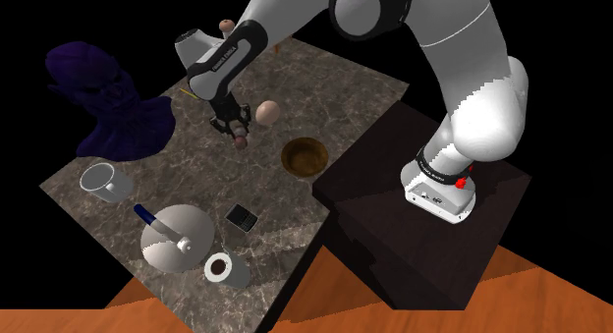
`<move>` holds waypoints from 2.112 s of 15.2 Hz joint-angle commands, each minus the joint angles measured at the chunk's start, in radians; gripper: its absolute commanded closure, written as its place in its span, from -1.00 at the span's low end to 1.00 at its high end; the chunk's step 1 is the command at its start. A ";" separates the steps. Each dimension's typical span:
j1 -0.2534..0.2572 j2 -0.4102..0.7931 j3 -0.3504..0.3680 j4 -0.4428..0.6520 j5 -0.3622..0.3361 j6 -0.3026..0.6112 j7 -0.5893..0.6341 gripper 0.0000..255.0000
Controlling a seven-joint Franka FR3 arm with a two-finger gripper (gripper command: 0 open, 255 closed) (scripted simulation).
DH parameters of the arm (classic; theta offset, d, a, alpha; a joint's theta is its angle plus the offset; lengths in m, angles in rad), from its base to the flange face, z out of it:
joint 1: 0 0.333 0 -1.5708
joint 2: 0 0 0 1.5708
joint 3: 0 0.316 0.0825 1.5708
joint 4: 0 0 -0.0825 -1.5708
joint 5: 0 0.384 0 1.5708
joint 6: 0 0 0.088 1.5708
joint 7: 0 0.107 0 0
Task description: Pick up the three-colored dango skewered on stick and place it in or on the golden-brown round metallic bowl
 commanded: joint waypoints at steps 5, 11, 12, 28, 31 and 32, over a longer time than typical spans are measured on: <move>-0.006 -0.055 0.006 -0.009 0.007 -0.046 -0.001 1.00; -0.016 -0.131 0.014 -0.081 0.016 -0.050 -0.001 1.00; -0.023 -0.170 0.017 -0.148 0.020 -0.022 -0.002 1.00; -0.092 -0.699 0.080 -0.972 0.150 0.281 -0.074 1.00; -0.091 -0.705 0.082 -1.019 0.156 0.322 -0.080 1.00; -0.090 -0.690 0.081 -1.019 0.152 0.337 -0.077 1.00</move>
